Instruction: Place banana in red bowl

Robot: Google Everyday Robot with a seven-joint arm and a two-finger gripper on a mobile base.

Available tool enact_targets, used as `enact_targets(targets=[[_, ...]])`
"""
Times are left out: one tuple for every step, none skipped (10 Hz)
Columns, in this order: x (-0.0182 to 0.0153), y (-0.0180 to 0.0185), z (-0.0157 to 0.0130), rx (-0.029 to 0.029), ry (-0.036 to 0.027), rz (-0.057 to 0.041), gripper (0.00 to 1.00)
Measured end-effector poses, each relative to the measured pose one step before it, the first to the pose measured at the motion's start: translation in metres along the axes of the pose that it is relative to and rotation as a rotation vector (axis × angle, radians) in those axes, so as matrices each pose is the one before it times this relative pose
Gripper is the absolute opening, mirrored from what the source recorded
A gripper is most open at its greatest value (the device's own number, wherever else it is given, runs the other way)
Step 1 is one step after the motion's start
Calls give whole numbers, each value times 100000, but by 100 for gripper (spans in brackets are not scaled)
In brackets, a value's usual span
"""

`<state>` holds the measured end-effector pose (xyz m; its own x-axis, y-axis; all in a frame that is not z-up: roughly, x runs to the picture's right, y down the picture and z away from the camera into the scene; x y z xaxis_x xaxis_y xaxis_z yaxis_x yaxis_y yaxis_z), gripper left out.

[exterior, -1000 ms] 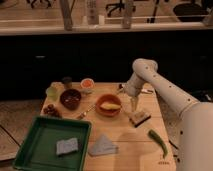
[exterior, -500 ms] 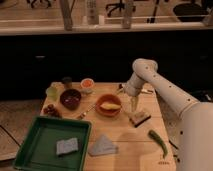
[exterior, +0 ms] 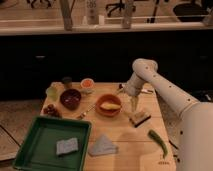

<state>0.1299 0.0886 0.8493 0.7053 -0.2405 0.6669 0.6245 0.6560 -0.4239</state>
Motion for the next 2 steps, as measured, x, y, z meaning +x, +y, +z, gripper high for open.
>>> enact_targets(targets=[[2, 3, 18, -8, -27, 8, 80], [2, 28, 89, -90, -102, 21, 80]])
